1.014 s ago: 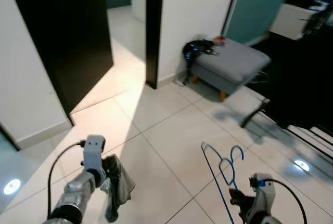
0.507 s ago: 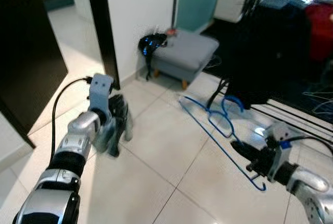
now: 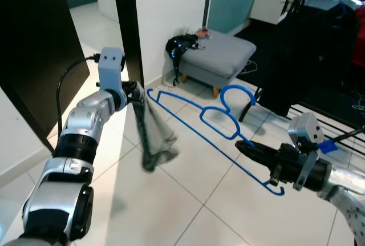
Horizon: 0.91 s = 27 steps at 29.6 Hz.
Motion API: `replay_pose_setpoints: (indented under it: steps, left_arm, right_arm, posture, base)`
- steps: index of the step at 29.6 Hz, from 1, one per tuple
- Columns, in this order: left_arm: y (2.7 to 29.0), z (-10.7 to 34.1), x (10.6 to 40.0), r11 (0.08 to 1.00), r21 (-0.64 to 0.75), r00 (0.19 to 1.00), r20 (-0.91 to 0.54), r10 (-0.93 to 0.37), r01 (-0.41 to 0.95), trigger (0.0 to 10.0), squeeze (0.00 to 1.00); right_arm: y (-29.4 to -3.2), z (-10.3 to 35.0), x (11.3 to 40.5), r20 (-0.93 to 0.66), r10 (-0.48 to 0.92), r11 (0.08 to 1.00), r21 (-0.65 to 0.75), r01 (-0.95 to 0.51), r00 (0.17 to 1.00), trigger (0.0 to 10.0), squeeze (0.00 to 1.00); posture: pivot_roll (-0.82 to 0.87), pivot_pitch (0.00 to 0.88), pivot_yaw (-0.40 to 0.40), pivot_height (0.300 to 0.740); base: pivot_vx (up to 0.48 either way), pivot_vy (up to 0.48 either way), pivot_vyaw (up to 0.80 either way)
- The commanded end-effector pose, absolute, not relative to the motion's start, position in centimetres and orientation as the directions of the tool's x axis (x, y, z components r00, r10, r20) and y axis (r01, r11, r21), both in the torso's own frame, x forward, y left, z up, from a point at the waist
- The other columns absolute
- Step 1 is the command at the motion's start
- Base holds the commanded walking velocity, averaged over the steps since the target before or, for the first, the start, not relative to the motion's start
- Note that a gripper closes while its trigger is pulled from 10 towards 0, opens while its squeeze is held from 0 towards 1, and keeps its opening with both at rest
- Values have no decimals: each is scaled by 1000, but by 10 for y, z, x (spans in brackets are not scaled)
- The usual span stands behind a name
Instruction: Hang hanger
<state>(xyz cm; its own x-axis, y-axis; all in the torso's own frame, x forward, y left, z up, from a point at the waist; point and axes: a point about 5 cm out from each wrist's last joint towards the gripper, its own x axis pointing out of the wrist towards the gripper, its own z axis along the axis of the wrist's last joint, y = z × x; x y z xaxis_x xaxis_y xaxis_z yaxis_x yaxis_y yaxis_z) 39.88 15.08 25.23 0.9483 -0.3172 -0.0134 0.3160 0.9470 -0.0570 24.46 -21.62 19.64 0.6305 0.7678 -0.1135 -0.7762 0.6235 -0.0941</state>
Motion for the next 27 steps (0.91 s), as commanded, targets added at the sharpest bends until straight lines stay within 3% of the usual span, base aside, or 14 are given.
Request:
replay_pose_setpoints:
  steps: [1,8,27]
  left_arm:
    - [143,270,395,930,-72,933,26,-359,360,10000,0]
    - [133,294,387,913,-98,917,9,-398,397,10000,0]
    - [131,298,377,930,-122,934,-52,-354,346,10000,0]
  right_arm:
    - [-215,197,242,-149,763,620,-107,-777,629,10000,0]
    - [-212,194,246,-195,731,648,-104,-754,654,10000,0]
    - [-215,204,246,-197,701,677,-119,-727,685,10000,0]
  posture:
    - [-49,84,10,740]
    - [-43,80,13,740]
    - [-48,91,17,740]
  base:
    - [0,0,0]
    - [0,0,0]
    - [0,0,0]
